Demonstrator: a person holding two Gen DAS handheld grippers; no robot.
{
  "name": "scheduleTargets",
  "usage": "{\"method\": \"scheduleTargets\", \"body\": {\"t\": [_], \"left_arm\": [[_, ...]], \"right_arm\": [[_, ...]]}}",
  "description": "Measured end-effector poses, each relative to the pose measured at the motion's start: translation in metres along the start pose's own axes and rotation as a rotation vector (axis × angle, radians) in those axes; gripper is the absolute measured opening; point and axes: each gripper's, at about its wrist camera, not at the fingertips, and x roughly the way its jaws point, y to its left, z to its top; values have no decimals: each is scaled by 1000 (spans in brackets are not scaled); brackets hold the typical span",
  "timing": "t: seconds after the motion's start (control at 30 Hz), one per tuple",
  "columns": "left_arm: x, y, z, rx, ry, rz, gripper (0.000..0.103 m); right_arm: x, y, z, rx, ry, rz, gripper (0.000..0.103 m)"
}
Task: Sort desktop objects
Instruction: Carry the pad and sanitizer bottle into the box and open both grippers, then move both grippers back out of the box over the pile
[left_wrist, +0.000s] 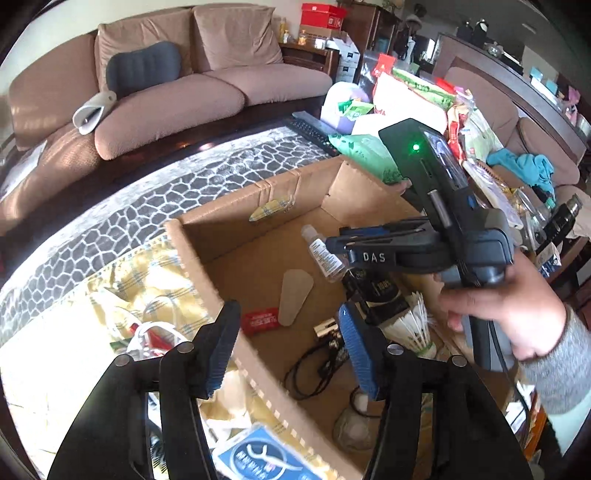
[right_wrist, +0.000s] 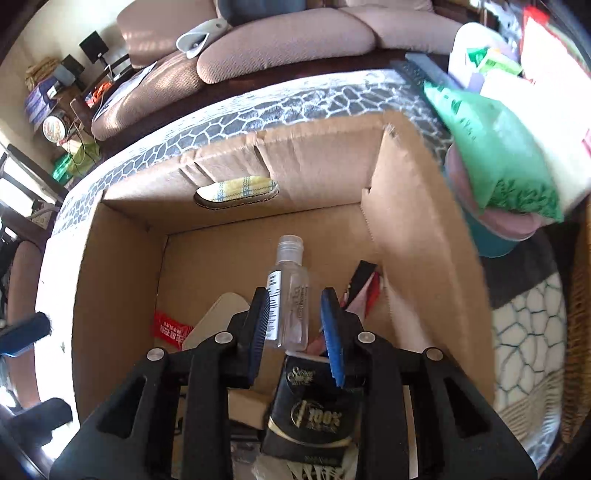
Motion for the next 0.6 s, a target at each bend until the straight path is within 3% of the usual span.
{"method": "scheduleTargets", "body": {"t": [0.07,0.17,0.27,0.3,0.33,0.6], "left_arm": [[-30,11,-17,2,-30,25,74],[-64,40,-47,-51,-51,42,84],[-94,68,-80,-112,-78,73,100],[-102,77,-92,-131,-83,86,102],[-108,86,-103,-152,-85,99,103],[-133,124,-180,-229,-79,154,103]], "right_arm": [[-16,5,-1,-33,-18,-16,29],[-43,16,-7,-69,-46,-9,34],[-70,33,-17,-112,-74,35,48],[-80,39,-23,-133,-85,38,59],[-89,46,-30,-157,-96,38,68],[-127,126,-75,-273,-131,127,90]]}}
